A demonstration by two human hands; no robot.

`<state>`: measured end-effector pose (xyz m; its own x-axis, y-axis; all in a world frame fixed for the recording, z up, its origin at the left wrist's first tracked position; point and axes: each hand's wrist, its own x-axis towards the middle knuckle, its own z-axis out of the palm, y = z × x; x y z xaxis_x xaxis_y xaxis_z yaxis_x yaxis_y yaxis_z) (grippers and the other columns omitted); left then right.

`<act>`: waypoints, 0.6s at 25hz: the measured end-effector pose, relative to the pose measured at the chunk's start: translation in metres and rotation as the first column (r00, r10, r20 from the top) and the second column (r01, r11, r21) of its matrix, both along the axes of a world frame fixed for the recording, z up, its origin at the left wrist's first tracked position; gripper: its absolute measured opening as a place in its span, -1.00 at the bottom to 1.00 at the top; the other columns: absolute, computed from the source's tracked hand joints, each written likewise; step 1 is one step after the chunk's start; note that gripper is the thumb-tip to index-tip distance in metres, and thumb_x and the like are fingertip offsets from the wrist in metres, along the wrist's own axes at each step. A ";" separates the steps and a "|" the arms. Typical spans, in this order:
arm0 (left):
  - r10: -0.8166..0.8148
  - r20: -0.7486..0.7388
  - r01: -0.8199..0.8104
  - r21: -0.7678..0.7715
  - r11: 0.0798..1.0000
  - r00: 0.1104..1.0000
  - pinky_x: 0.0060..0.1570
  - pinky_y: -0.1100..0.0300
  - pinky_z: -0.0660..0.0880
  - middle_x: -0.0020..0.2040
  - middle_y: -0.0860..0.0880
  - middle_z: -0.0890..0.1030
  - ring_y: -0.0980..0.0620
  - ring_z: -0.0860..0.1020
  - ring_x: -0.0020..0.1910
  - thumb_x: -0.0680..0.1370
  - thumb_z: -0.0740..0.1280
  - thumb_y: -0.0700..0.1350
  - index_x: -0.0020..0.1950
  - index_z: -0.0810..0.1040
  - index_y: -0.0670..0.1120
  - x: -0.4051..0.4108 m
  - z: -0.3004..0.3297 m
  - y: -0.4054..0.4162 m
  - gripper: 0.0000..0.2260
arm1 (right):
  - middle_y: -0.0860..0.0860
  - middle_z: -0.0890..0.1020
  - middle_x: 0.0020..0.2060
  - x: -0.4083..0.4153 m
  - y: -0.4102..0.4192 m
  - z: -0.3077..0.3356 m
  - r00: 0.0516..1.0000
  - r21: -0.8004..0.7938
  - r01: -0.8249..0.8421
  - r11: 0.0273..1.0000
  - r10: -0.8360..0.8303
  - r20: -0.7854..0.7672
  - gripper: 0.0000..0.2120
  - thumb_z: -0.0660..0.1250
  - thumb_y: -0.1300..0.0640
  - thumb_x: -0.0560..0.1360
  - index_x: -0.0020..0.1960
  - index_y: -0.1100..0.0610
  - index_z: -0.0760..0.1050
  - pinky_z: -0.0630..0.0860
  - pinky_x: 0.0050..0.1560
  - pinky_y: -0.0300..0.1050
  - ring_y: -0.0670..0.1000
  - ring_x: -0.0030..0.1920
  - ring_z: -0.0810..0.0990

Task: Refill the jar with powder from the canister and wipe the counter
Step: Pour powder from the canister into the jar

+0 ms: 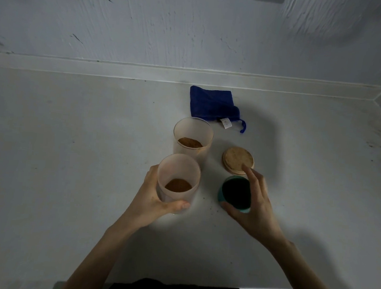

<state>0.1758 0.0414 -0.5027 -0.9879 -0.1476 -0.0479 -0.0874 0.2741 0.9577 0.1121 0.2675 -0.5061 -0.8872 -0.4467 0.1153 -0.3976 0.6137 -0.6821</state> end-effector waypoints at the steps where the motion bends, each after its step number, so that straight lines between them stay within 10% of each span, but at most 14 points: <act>1: 0.011 -0.003 -0.011 -0.025 1.000 1.000 -0.11 0.48 0.47 0.11 0.18 0.39 0.16 0.43 0.13 0.07 0.44 0.20 0.14 0.24 0.23 0.002 0.003 0.001 -0.30 | 0.11 0.18 0.39 0.003 -0.007 0.007 0.998 -0.027 -0.054 0.998 0.054 0.020 -0.11 0.48 -0.09 0.25 0.37 -0.07 -0.02 0.27 0.34 -0.04 0.01 0.33 0.20; 4: 0.021 -0.042 -0.022 -0.020 1.000 0.999 -0.14 0.60 0.41 0.05 0.23 0.41 0.39 0.44 0.05 0.11 0.49 0.09 0.13 0.29 0.16 0.008 0.017 0.007 -0.35 | -0.07 0.14 0.35 0.013 -0.036 0.017 0.968 -0.085 -0.229 0.970 0.236 0.081 -0.09 0.39 -0.20 0.25 0.37 -0.19 -0.14 0.10 0.28 -0.41 -0.15 0.33 0.13; 7: 0.043 -0.101 -0.039 0.039 0.998 0.994 -0.13 0.59 0.42 0.04 0.19 0.47 0.47 0.45 0.00 0.12 0.50 -0.01 0.21 0.35 0.00 0.006 0.032 0.014 -0.30 | -0.04 0.12 0.41 0.017 -0.060 0.016 0.936 -0.209 -0.317 0.925 0.341 0.087 0.01 0.40 -0.18 0.25 0.39 -0.17 -0.29 0.18 0.37 -0.26 -0.12 0.40 0.15; 11: -0.003 -0.138 0.020 0.123 0.992 0.990 -0.09 0.54 0.44 0.07 0.20 0.46 0.36 0.49 0.05 0.12 0.52 -0.05 0.16 0.33 0.08 -0.006 0.052 0.016 -0.34 | -0.22 0.24 0.25 0.006 -0.062 0.034 0.964 -0.300 -0.236 0.924 0.262 0.049 -0.12 0.43 -0.07 0.26 0.37 -0.04 -0.06 0.27 0.17 -0.53 -0.39 0.26 0.24; 15: 0.031 -0.199 -0.008 0.117 0.993 0.979 0.07 0.53 0.39 0.21 0.28 0.35 0.40 0.39 0.18 0.09 0.44 0.36 0.21 0.25 0.21 -0.021 0.056 -0.001 -0.22 | -0.08 0.31 0.22 -0.017 -0.043 0.054 0.992 -0.196 -0.123 0.973 0.114 -0.057 -0.12 0.52 -0.04 0.20 0.33 -0.12 0.04 0.34 0.18 -0.16 -0.09 0.22 0.33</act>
<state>0.1552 0.0399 -0.4463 -0.9761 -0.1720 0.1327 0.1050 0.1613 0.9813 0.0954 0.2246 -0.4519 -0.8211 -0.5126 0.2511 -0.4928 0.4145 -0.7651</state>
